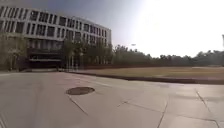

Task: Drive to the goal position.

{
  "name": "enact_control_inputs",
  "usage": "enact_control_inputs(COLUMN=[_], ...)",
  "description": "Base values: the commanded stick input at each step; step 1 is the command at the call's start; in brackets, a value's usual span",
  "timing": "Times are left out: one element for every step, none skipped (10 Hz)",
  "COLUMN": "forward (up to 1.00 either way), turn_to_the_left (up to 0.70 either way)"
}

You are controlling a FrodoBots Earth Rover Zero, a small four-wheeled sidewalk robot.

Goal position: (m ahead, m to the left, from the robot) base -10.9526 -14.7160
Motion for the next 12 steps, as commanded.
enact_control_inputs(forward=[0.7, 0.7, 0.7, 0.7, 0.7, 0.7, 0.7, 0.7, 0.7, 0.7, 0.7, 0.7], turn_to_the_left=[0.0, 0.0, 0.0, 0.0, 0.0, 0.0, 0.0, 0.0, 0.0, 0.0, 0.0, 0.0])
